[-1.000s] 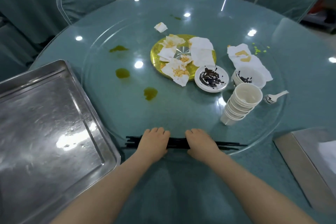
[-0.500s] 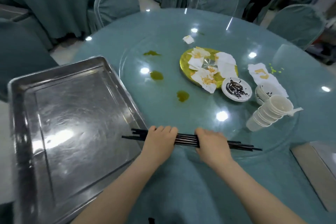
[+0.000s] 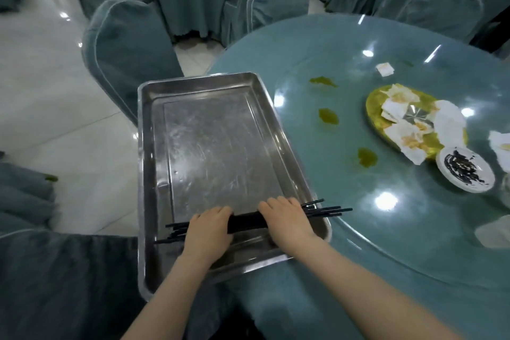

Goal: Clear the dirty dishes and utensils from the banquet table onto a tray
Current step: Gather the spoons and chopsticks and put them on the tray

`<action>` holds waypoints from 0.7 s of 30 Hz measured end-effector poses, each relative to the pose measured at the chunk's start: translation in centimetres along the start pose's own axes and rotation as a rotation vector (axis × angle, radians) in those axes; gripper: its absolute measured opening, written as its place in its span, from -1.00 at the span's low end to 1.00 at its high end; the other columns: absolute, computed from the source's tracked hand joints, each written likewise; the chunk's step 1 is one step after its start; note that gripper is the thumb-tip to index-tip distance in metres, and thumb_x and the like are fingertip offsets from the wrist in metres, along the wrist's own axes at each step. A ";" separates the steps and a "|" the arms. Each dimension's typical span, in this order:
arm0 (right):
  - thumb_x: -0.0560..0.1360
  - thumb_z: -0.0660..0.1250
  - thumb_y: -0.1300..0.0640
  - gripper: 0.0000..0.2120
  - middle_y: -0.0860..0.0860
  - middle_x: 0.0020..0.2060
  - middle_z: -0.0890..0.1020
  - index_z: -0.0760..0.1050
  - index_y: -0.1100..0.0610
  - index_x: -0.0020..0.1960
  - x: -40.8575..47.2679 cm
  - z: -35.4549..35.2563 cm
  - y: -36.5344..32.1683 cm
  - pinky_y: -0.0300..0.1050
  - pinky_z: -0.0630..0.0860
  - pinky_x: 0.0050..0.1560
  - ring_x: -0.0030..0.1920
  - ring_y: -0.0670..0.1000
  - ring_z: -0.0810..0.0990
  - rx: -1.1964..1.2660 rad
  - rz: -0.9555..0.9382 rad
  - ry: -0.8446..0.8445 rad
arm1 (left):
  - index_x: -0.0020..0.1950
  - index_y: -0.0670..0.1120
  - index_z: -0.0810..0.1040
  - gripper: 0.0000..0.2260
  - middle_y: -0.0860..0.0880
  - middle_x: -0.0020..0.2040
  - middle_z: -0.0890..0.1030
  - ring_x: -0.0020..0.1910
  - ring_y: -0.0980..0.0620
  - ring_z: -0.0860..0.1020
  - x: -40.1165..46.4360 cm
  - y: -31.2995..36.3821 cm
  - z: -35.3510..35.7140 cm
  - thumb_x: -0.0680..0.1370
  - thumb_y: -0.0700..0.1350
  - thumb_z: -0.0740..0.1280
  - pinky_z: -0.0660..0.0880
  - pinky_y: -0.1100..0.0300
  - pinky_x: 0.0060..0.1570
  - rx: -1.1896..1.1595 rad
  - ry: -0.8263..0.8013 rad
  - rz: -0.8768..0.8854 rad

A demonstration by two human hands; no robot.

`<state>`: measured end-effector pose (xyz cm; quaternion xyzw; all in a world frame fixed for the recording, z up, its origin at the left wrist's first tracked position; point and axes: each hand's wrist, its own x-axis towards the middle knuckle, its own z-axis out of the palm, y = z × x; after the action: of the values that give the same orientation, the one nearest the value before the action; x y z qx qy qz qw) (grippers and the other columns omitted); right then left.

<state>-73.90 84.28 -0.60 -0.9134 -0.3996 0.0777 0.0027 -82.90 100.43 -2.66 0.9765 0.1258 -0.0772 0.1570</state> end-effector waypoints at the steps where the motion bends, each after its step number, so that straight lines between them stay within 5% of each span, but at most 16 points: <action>1: 0.49 0.14 0.27 -0.74 0.05 0.05 0.51 0.39 0.09 0.14 0.6 0.4 -0.8 -0.03 0.25 0.07 0.11 0.13 0.44 -0.002 -0.021 -0.019 | 0.17 0.06 0.45 -0.72 0.08 0.07 0.55 0.06 0.01 0.52 -0.4 -0.8 0.1 0.48 -0.03 0.32 0.33 0.14 -0.04 -0.005 -0.007 -0.025; 9: 0.44 0.19 0.28 -0.65 0.04 0.08 0.50 0.38 0.05 0.20 1.8 3.1 -3.4 -0.02 0.26 0.15 0.15 0.11 0.43 0.041 -0.073 -0.198 | 0.21 0.03 0.43 -0.71 0.02 0.13 0.52 0.11 -0.05 0.50 -2.9 -3.9 1.5 0.49 -0.01 0.31 0.39 0.09 0.00 -0.026 -0.101 -0.109; 17: 0.39 0.41 -0.02 -0.49 -0.02 0.16 0.45 0.39 -0.02 0.30 1.0 2.7 -1.3 -0.09 0.36 0.23 0.20 0.04 0.39 0.264 -0.108 -0.335 | 0.28 0.07 0.42 -0.56 0.07 0.19 0.47 0.16 0.02 0.46 -2.3 -3.3 1.3 0.46 0.17 0.36 0.45 0.11 0.11 -0.170 -0.159 -0.079; 21: 0.40 0.39 -0.08 -0.49 -0.03 0.18 0.51 0.40 -0.02 0.32 0.2 1.9 -0.1 -0.13 0.37 0.25 0.21 0.01 0.44 0.319 -0.094 -0.246 | 0.28 0.03 0.43 -0.61 0.03 0.18 0.52 0.14 0.02 0.49 -1.7 -2.1 0.9 0.51 0.16 0.29 0.44 0.14 0.10 -0.209 -0.114 -0.058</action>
<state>-74.11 84.39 -2.54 -0.8654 -0.4215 0.2508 0.1021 -85.23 101.64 -3.77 0.9447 0.1524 -0.1236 0.2627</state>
